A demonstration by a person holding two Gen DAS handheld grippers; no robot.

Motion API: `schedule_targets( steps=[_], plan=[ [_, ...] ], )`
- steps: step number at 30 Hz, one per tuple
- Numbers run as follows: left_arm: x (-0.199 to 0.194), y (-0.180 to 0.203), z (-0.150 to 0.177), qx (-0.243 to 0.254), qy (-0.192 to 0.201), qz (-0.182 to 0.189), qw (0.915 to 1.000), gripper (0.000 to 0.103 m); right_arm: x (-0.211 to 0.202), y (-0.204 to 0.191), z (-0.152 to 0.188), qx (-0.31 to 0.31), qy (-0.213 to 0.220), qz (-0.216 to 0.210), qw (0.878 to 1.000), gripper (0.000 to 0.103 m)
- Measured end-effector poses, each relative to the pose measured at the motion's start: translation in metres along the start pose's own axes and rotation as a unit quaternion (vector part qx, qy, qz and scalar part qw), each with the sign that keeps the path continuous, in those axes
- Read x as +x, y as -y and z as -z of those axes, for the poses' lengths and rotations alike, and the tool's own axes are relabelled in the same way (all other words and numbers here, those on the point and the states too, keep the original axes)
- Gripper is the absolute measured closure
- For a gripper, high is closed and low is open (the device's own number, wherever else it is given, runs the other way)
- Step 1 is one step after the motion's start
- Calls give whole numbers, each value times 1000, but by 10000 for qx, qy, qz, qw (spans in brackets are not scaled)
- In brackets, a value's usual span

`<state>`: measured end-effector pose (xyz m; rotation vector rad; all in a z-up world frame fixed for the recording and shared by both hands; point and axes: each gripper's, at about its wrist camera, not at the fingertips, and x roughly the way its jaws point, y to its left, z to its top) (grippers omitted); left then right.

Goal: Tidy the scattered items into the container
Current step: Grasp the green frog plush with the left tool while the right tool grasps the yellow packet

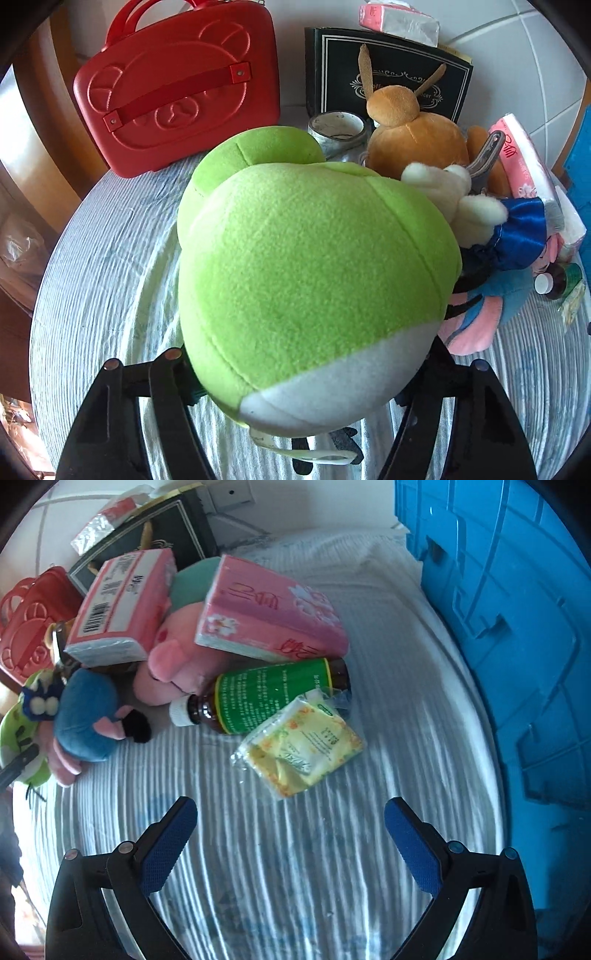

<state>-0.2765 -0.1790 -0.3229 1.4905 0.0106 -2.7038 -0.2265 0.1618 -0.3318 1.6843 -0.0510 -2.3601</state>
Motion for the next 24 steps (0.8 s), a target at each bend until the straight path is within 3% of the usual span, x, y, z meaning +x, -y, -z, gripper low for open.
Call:
schedule_targets(
  steps=[6,17,19,21,24],
  plan=[
    [-20,-12,13,-309,154,164,9993,39,38,10,-9,170,-9,-22,9999,0],
    [-41,-24,30,-429,172,86,9989,39,55,-6,-17,23,150,12,9999,1],
    [-43,-25,31,-441,172,69,9989,39,54,-7,-17,38,154,95,9998,7],
    [-45,-25,31,-460,184,65,9987,39,51,-6,-16,66,170,128,9998,22],
    [-49,-24,32,-477,218,71,9986,39,47,-5,-14,72,116,19,9999,27]
  ],
)
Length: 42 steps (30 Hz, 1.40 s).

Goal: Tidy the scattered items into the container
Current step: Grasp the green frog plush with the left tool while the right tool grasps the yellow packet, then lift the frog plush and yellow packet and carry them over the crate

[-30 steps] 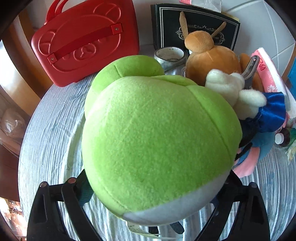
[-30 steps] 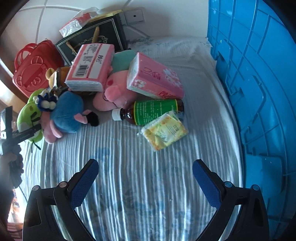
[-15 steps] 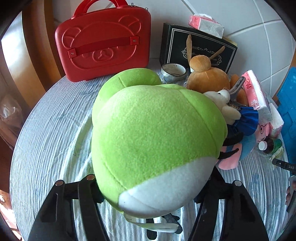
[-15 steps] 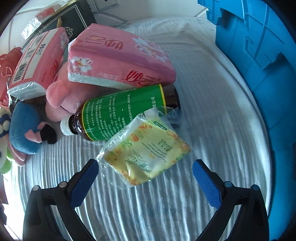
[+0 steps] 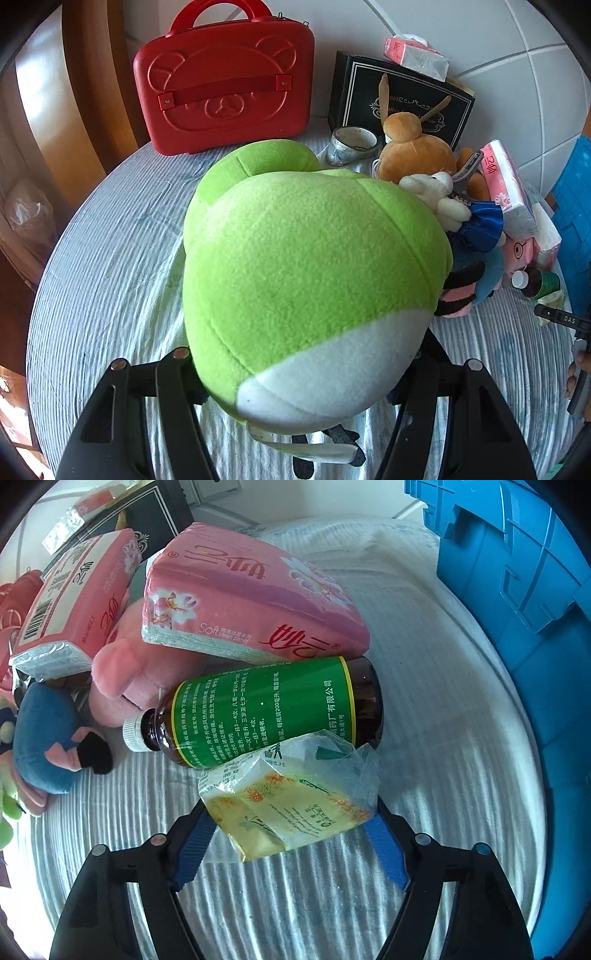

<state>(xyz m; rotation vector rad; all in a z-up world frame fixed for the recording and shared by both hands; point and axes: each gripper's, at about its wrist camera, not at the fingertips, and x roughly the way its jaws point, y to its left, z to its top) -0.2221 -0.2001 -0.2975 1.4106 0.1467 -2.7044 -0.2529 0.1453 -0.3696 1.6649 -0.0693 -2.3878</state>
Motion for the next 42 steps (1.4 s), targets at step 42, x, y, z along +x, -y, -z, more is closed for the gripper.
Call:
schedule_targets(
  steps=[42],
  plan=[
    [-141,-13,39,-244,385,-154,9988,39,-153,-99,85,-1379,-81,-1324,9815,34]
  ],
)
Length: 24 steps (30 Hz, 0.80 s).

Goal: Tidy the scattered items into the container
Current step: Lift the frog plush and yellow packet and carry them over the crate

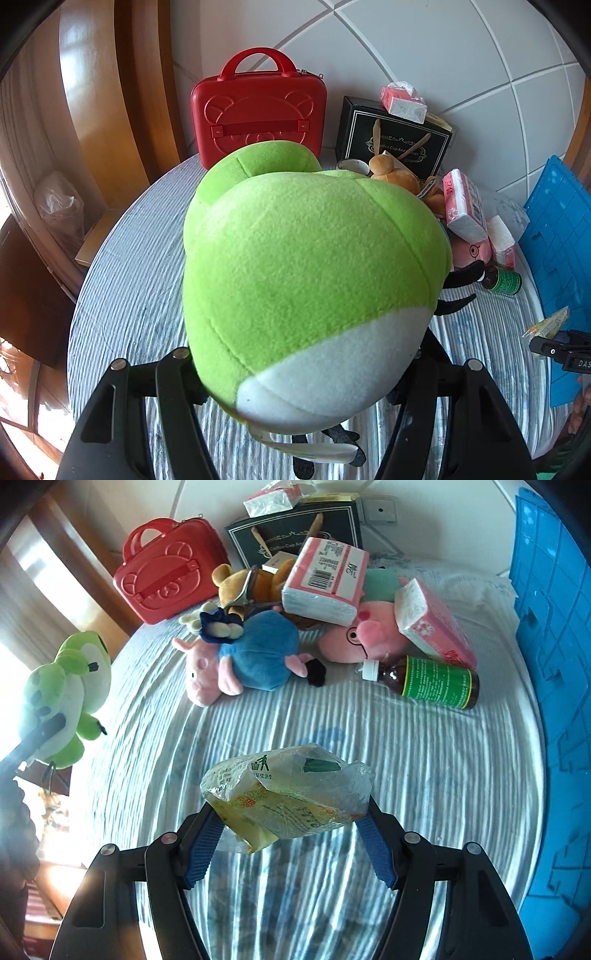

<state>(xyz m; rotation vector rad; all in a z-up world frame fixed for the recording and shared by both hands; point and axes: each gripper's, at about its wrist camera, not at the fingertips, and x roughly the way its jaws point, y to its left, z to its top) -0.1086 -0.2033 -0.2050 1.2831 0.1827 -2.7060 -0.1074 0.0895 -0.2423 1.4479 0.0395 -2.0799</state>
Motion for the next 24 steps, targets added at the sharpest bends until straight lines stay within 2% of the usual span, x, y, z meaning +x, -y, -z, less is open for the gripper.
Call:
schedule_targets(
  steps=[8,15,24],
  plan=[
    [-42,10,-9,-16,243,-6,9997,39,-50,-20,-6,-188,255,-219,9993,34],
    [-73,33,-17,72,438,106,9990,39,-92,-36,-16,-420,569,-497,9963,34],
    [-112,56,-32,144,720,76,9973,39,-137,-45,-25,-631,817,-827,9912,34]
  ],
)
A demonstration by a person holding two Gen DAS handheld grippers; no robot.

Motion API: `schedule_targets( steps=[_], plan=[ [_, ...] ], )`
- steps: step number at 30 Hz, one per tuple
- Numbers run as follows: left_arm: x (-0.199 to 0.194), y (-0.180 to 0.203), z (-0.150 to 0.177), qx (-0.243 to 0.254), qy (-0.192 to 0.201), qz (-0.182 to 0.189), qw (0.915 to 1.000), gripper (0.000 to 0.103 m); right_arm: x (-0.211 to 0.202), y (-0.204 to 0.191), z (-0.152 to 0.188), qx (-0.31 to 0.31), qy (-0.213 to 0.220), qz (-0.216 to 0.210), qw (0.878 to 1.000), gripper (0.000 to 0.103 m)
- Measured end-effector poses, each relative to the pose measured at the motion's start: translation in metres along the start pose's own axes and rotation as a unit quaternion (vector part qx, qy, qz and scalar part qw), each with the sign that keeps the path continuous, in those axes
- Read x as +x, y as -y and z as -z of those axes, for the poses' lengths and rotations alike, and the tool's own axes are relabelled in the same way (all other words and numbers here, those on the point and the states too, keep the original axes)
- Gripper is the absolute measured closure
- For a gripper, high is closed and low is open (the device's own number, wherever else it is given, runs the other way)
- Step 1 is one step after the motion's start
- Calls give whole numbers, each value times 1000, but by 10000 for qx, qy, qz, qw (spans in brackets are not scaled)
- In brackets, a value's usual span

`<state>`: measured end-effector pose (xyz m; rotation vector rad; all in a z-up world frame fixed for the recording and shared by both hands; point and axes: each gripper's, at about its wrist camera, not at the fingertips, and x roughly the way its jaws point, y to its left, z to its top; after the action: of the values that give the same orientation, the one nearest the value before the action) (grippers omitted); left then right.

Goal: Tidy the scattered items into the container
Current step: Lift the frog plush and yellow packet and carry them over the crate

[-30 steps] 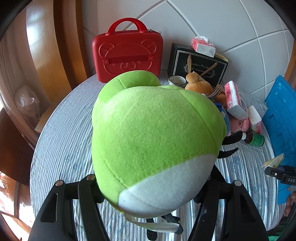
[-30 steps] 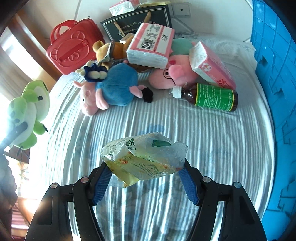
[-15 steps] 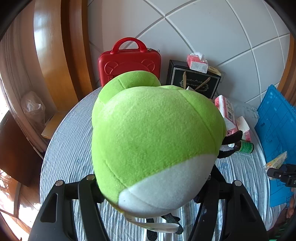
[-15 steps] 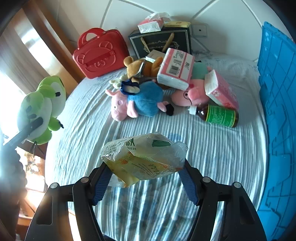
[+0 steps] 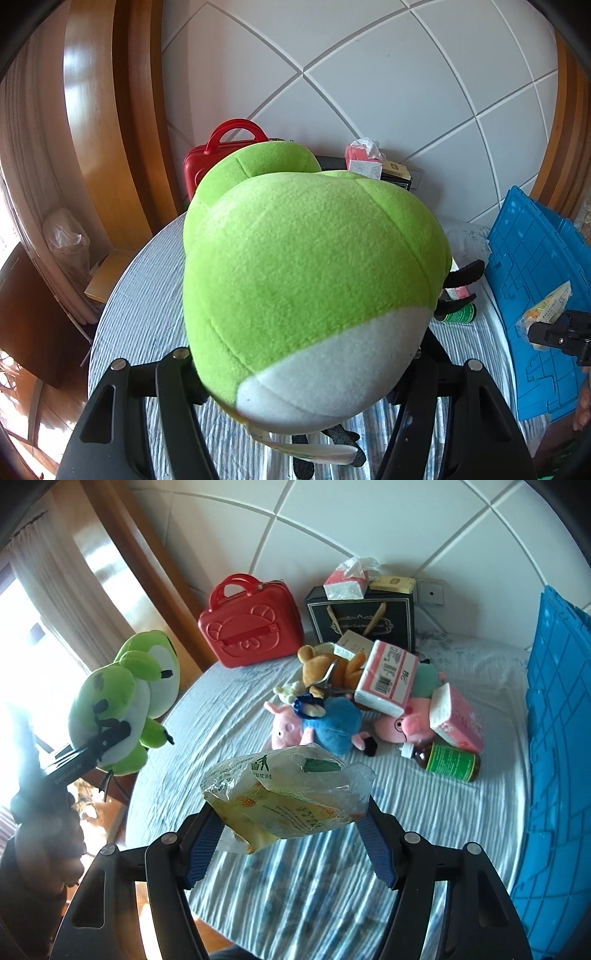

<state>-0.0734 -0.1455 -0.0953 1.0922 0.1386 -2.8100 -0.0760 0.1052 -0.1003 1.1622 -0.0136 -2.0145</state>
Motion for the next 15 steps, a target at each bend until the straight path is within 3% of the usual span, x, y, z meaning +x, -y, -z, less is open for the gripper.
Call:
schedule_targets(
  steps=[15],
  plan=[
    [-54,60,-41,180,656,104,9976,39,-72,18,-29,-228,647,-249,9973,34]
  ],
)
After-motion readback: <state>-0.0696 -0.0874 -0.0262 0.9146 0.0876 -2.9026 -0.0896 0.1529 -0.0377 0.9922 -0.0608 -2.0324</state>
